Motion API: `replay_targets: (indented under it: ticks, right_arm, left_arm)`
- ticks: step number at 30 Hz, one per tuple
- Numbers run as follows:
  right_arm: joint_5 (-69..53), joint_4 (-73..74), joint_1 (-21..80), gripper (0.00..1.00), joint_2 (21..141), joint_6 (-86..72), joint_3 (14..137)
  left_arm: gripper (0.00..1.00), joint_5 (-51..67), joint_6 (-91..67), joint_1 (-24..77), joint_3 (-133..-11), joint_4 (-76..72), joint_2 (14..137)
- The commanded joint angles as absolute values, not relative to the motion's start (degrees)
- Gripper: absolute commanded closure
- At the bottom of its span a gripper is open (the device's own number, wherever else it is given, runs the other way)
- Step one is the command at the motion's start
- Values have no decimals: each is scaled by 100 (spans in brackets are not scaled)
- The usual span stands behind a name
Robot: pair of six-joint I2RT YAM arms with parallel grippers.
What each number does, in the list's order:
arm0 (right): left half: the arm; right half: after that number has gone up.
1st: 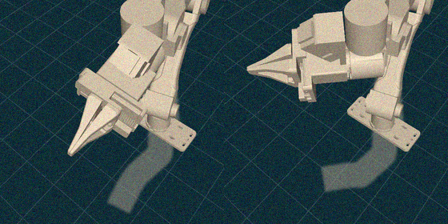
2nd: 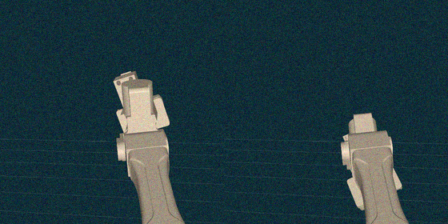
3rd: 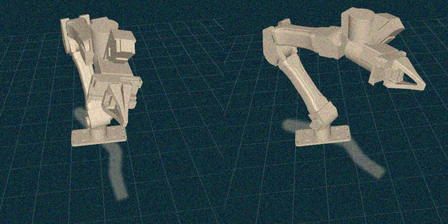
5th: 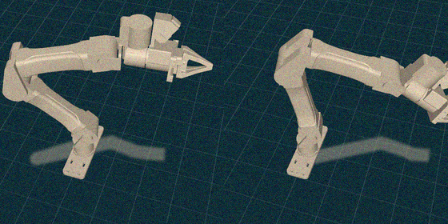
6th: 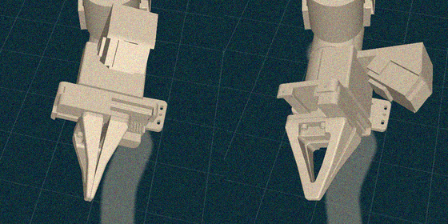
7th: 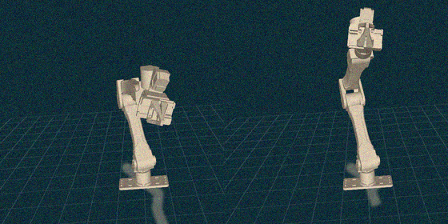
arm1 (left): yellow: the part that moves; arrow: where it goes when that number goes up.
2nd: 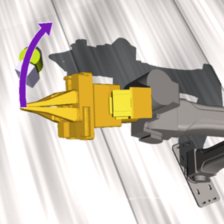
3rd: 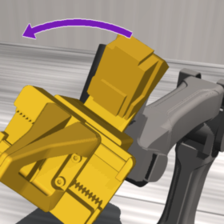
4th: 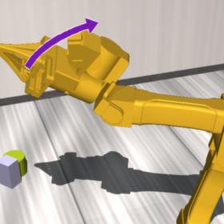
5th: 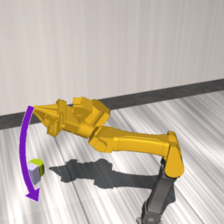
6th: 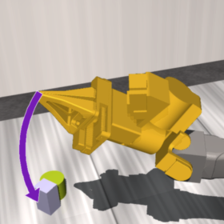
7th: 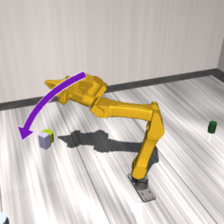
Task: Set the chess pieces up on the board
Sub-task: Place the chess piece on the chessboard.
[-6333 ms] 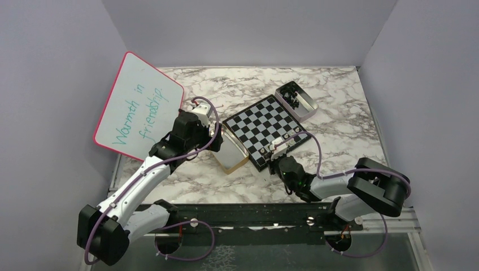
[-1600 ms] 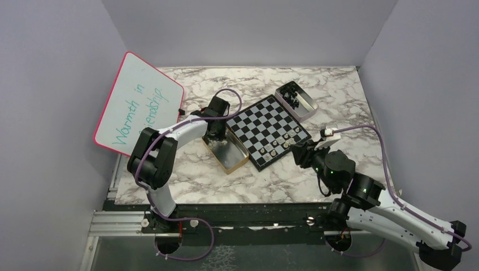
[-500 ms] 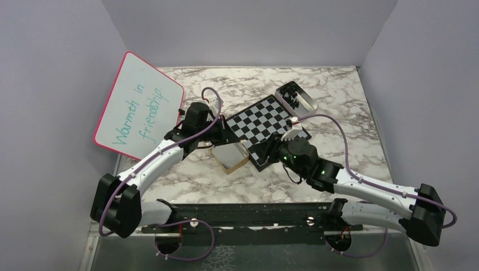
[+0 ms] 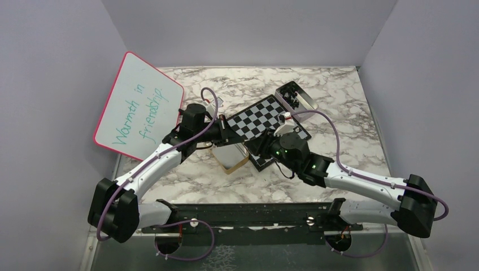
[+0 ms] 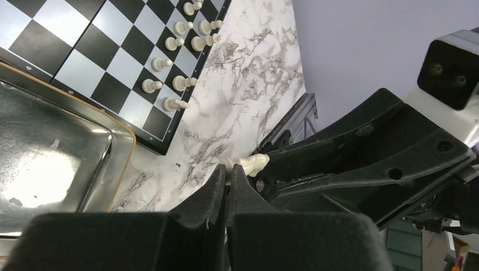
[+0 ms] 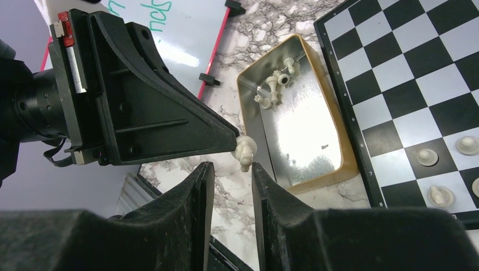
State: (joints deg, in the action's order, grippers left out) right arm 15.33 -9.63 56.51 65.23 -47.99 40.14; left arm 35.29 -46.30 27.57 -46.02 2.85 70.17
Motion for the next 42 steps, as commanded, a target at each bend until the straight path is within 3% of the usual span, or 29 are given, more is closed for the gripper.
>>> replay_targets:
  ticks: [1,15,23,26,29,31,39,41,42]
  right_arm:
    - [1572,-1119,5634,66,6565,-4917,4106]
    - [1883,-1242,5634,72,6557,-4887,4075]
    - [1901,-1311,5634,92,6561,-4811,4030]
    - [1945,-1310,5634,99,6520,-4716,4013]
    - [2040,-1221,5634,99,6487,-4513,4017]
    - [2147,-1003,5634,99,6475,-4342,4091]
    - [2768,407,5584,99,6597,-3274,4751]
    - [2888,787,5521,99,6675,-3051,4899]
    - [2924,915,5467,99,6701,-2924,4964]
  left_arm:
    - [99,3774,-4786,2739,-4571,26,6809]
    - [99,3990,-4807,2742,-4508,25,6780]
    - [97,3963,-4810,2742,-4507,26,6794]
    - [76,3819,-4783,2742,-4513,53,6750]
    - [49,3680,-4706,2742,-4526,153,6718]
    - [38,3596,-4597,2742,-4563,256,6719]
    - [17,3434,-3943,2742,-4799,736,6825]
    - [2,3390,-3744,2742,-4866,901,6866]
    - [1,3362,-3638,2742,-4895,984,6883]
